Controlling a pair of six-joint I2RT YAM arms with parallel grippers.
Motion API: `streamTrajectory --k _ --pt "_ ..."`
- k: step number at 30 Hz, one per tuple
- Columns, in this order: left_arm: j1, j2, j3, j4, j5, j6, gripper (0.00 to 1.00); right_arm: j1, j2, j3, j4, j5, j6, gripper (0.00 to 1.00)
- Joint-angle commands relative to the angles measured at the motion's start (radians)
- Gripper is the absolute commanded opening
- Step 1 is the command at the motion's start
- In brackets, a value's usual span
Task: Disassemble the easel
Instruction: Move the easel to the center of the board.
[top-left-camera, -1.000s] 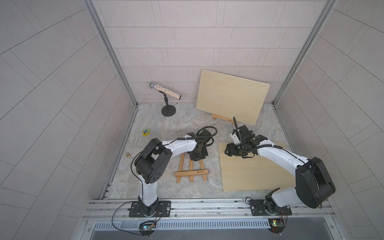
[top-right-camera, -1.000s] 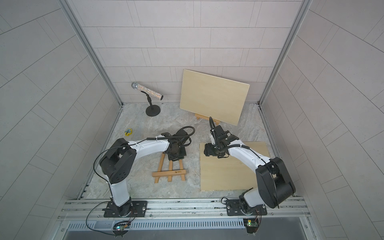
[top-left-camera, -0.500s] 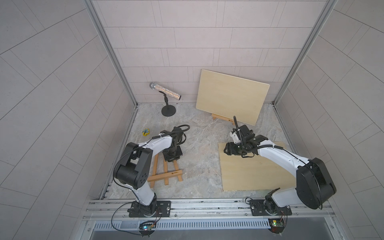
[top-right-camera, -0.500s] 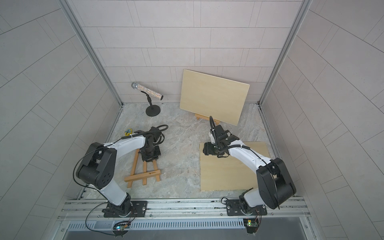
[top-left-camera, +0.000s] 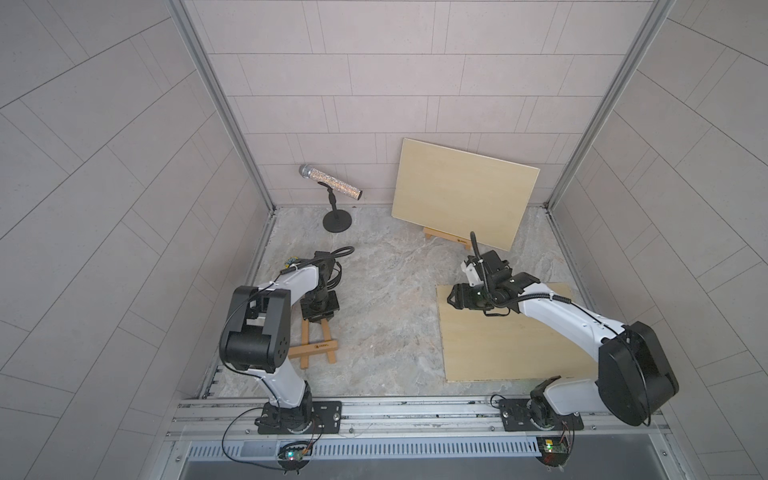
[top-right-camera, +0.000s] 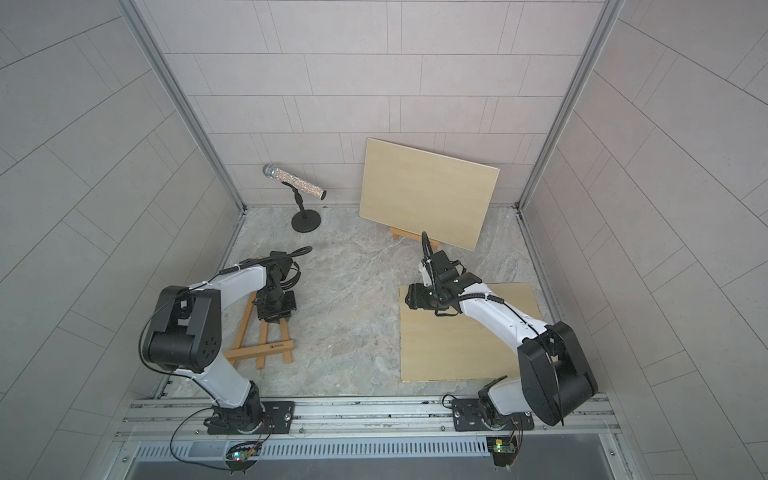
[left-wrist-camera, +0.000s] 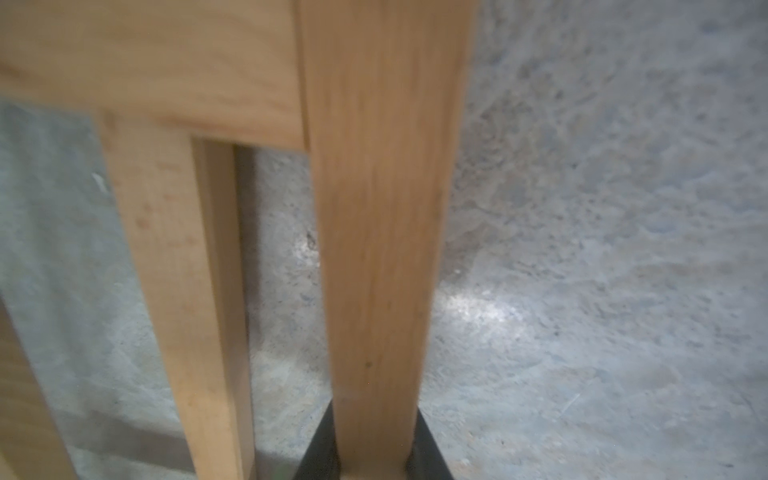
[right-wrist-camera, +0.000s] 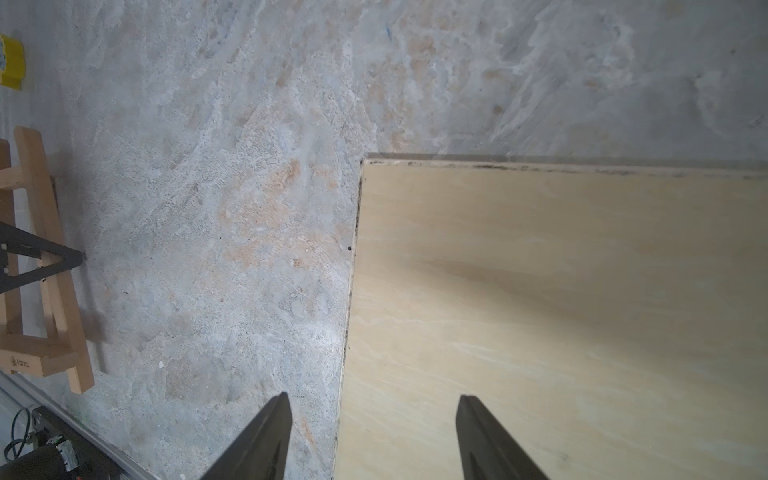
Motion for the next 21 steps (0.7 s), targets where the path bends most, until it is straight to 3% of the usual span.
streamTrajectory --k 1,10,21 --pt "0.001 -0.004 -0.02 -0.05 -0.002 0.034 0.07 -0.002 -0.027 -0.008 0.009 0.002 0.014 0.68" --pt "-0.001 -0.062 -0.022 -0.042 0.007 0.028 0.29 -0.044 -0.006 0.047 0.013 0.003 -0.001 0.73" --pt "-0.017 -0.159 0.014 -0.067 0.022 0.02 0.52 -0.224 0.085 0.142 0.079 -0.025 -0.006 0.76"
